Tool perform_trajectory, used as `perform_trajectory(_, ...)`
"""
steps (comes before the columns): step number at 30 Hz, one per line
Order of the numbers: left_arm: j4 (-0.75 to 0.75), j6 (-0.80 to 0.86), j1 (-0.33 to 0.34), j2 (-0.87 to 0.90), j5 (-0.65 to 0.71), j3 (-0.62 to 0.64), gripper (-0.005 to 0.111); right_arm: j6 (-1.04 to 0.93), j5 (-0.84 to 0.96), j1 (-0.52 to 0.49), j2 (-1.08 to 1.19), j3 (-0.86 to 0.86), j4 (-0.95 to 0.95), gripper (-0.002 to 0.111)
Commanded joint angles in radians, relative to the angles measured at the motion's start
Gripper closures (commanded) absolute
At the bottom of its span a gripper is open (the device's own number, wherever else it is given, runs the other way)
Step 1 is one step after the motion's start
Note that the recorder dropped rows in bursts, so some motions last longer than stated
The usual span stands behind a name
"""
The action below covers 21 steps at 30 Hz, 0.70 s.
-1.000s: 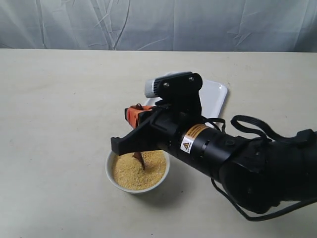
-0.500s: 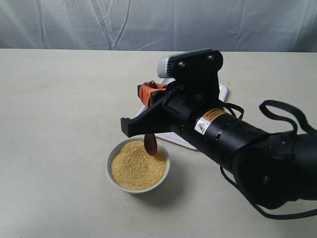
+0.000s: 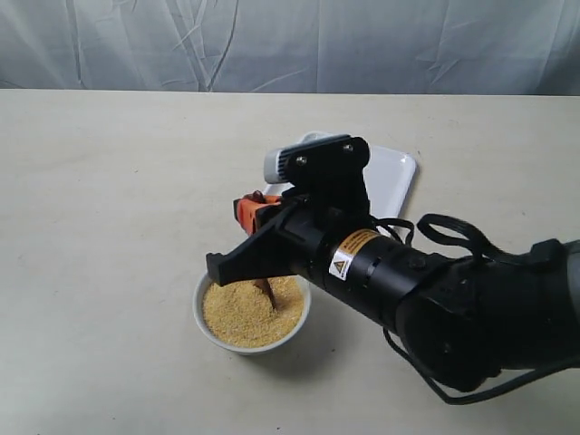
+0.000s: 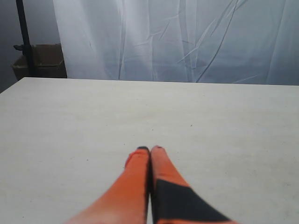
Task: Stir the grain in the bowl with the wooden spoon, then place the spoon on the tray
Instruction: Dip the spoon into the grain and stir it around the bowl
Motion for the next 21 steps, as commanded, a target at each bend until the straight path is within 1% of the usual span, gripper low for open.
perform_trajectory(1,-0.002,0.002,-0.001,-0.005,-0.005,0.003,0.107,0.017,-0.004,-0.003,-0.046,0.003,-0.022,0.109)
perform_trajectory(7,-0.002,0.002,-0.001,-0.005,-0.007,0.003,0.107,-0.132,0.0,-0.003,-0.18,0.003,0.047,0.109)
perform_trajectory(10,-0.002,0.002,-0.001,-0.005,-0.007,0.003,0.107,-0.294,0.017,-0.003,-0.185,0.003,0.216,0.109)
perform_trajectory(11,-0.002,0.002,-0.001,-0.005,-0.007,0.003,0.107,-0.311,0.025,-0.003,-0.17,0.003,0.247,0.109)
perform_trajectory(16,-0.002,0.002,-0.001,-0.005,-0.007,0.003,0.107,-0.243,0.034,-0.003,-0.056,0.003,0.226,0.109)
perform_trajectory(18,-0.002,0.002,-0.001,-0.005,-0.007,0.003,0.107,-0.121,0.034,-0.003,-0.023,0.003,0.124,0.109)
perform_trajectory(20,-0.002,0.002,-0.001,-0.005,-0.007,0.003,0.107,-0.041,0.034,-0.003,-0.016,0.003,0.051,0.109)
perform_trajectory(21,-0.002,0.002,-0.001,-0.005,-0.007,0.003,0.107,-0.034,0.031,-0.003,-0.016,0.003,0.037,0.109)
